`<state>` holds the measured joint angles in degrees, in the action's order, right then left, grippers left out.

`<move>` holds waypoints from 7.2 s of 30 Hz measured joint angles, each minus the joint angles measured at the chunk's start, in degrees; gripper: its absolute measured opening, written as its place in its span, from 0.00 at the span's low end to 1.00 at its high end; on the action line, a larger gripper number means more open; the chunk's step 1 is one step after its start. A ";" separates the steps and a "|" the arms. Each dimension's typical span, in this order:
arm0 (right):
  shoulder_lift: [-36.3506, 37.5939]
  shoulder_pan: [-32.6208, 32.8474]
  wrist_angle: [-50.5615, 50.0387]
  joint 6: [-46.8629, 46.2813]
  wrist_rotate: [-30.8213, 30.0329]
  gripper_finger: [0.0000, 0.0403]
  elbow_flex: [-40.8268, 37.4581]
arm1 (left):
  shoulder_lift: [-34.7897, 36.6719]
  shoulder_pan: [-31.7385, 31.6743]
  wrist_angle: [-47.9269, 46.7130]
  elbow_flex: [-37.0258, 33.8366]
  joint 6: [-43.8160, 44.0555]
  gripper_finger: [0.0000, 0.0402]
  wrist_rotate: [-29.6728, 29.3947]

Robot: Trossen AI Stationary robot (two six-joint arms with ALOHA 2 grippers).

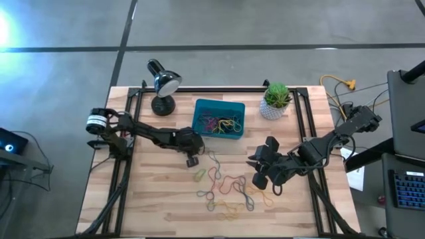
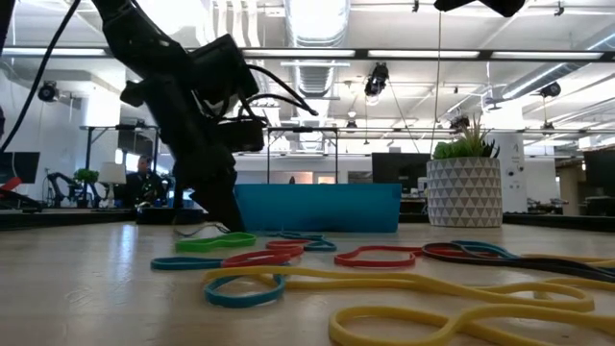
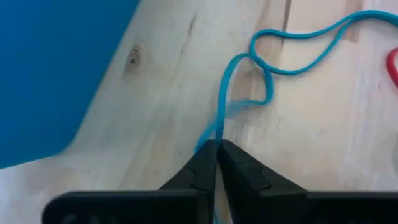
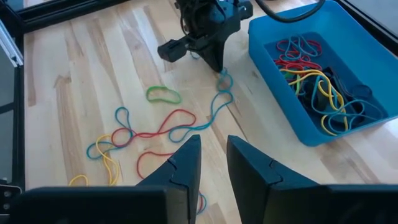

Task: Pick and place rubber bands into bin
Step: Put the blue rubber band into the blue bin, then put the green rubber band into the blue bin

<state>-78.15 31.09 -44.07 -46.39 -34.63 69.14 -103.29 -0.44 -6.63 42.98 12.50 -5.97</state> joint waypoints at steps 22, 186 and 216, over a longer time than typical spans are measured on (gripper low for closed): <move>0.00 0.00 0.08 0.07 0.04 0.16 -0.23 | 24.60 -1.91 2.68 -1.33 -2.33 0.00 20.65; 0.00 -0.35 3.02 -0.11 0.00 0.15 -3.74 | 12.70 -12.73 3.20 17.42 -13.38 0.02 -5.50; 0.04 -0.44 12.93 -2.68 0.57 0.15 -14.72 | 20.53 -1.20 -15.31 9.51 -17.35 0.33 26.48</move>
<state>-78.11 30.66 -31.14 -49.07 -34.06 54.42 -82.76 -1.65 -21.95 52.49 -4.85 20.51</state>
